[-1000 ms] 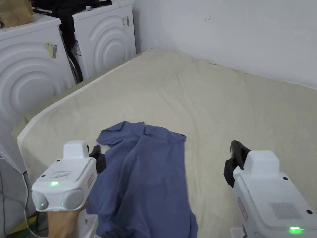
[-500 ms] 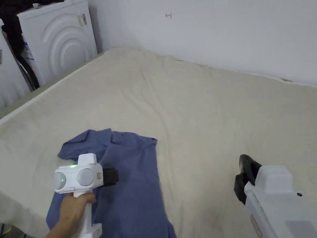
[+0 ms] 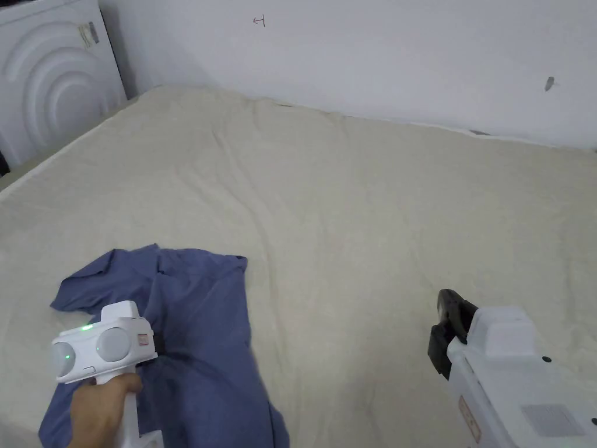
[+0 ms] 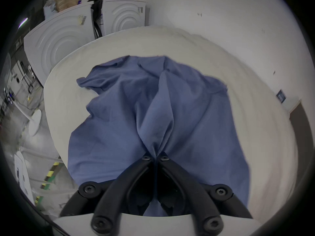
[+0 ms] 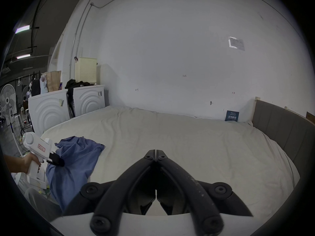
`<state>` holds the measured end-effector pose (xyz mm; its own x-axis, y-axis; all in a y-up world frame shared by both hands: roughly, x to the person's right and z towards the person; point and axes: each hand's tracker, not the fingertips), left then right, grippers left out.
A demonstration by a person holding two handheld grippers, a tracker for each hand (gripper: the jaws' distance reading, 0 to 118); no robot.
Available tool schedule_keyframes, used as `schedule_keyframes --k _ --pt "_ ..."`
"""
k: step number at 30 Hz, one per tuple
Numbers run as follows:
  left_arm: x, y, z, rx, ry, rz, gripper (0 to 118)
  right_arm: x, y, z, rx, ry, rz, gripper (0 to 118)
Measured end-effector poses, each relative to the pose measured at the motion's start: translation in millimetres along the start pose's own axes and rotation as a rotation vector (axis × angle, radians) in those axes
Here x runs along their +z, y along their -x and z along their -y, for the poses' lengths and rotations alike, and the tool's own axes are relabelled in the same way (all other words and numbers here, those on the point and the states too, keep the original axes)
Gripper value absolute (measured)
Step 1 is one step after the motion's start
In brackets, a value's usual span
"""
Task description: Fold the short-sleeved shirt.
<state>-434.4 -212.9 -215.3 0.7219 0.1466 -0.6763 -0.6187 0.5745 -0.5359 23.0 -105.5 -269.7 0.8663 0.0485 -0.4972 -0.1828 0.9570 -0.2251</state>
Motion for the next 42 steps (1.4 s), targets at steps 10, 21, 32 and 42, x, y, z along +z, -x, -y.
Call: schedule_keyframes --k 10,21,32,42 --pt "153.5 -88.9 -34.4 -0.106 -0.224 0.352 4 39.1 -35.1 -7.2 -0.043 -0.075 0.040 1" --pt "264.3 -264.1 -48.5 -0.372 -0.325 0.701 4 94.6 -87.8 -7.0 -0.077 -0.147 0.154 1" --pt "237.1 -385.9 32.1 -0.583 -0.142 0.888 4 137.9 -142.6 2.7 -0.077 -0.143 0.323 1" --pt "108.7 -404.0 145.8 -0.801 0.123 0.630 4 141.3 -159.5 22.5 -0.109 -0.094 0.367 1"
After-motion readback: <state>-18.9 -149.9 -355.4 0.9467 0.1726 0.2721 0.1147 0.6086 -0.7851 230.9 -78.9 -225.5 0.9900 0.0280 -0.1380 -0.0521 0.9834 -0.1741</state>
